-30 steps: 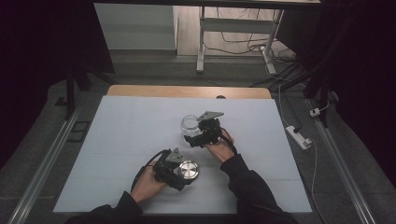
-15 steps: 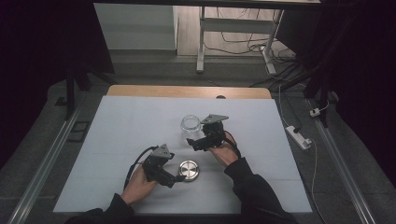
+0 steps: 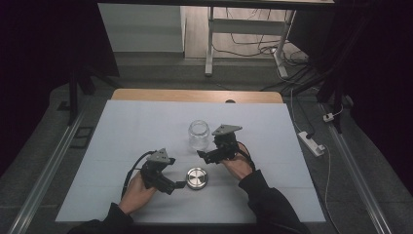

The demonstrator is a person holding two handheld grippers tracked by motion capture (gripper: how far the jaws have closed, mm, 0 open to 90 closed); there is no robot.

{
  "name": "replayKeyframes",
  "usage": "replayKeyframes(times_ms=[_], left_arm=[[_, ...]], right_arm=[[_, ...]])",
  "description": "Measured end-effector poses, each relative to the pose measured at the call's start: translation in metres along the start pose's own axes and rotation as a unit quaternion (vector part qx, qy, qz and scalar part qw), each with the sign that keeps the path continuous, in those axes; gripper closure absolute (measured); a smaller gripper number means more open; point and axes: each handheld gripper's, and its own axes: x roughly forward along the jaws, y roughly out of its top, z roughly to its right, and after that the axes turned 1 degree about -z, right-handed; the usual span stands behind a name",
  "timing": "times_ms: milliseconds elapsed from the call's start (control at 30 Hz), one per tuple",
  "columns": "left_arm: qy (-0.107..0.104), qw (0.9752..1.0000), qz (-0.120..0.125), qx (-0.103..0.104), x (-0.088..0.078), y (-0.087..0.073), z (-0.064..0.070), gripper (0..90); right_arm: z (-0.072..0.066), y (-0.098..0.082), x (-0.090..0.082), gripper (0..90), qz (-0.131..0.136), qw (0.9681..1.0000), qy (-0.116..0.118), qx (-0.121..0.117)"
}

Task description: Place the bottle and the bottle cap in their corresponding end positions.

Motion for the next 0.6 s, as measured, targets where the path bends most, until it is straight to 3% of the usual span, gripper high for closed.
replayKeyframes(times_ms=[333, 600], left_arm=[[-0.002, 0.9998, 0.020, -0.007, -0.013, -0.003, -0.001, 0.0], [0.009, 0.9997, 0.023, -0.008, -0.021, -0.007, 0.001, 0.0]], right_arm=[[-0.011, -0.005, -0.014, 0.0, 0.008, 0.9999, 0.011, 0.001], [-0.018, -0.013, -0.031, 0.0, 0.015, 0.9997, 0.018, -0.004]])
